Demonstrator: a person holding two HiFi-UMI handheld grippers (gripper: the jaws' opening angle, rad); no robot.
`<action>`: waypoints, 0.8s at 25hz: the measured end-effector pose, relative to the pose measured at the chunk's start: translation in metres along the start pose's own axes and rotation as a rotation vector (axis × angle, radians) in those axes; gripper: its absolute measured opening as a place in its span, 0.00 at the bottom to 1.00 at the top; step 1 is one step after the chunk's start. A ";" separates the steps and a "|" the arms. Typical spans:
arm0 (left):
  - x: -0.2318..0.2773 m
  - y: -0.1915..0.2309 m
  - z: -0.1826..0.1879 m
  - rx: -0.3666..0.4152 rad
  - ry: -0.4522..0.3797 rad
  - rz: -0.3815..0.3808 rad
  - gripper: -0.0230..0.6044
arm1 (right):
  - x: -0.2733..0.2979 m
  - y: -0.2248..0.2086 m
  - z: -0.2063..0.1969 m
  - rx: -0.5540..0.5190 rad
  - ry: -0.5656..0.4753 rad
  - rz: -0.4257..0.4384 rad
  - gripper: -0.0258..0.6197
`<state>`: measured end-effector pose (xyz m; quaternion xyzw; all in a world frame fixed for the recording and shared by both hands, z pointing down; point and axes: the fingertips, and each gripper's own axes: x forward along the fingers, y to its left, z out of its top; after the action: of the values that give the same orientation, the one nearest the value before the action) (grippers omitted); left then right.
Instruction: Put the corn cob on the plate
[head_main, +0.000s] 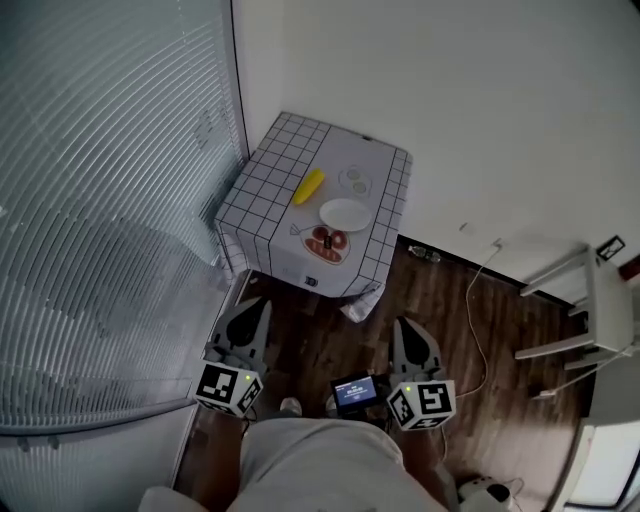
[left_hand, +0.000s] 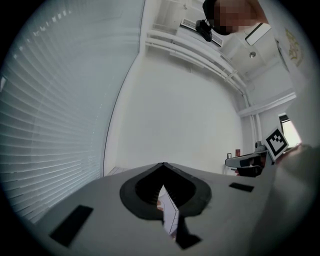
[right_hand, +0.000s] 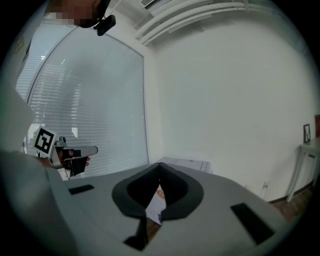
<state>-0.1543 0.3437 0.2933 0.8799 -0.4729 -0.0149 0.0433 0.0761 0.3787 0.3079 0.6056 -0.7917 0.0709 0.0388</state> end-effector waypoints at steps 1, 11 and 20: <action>0.000 0.001 0.000 0.002 0.000 -0.002 0.05 | -0.001 0.000 0.000 0.006 -0.005 -0.009 0.05; -0.008 0.004 -0.007 0.030 0.021 -0.059 0.05 | -0.004 0.011 -0.012 0.095 -0.004 -0.060 0.05; 0.006 0.018 -0.009 0.045 0.003 -0.029 0.05 | 0.013 0.014 0.010 0.123 -0.070 -0.016 0.05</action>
<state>-0.1656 0.3288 0.3036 0.8874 -0.4604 -0.0033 0.0241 0.0592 0.3681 0.2988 0.6153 -0.7818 0.0979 -0.0253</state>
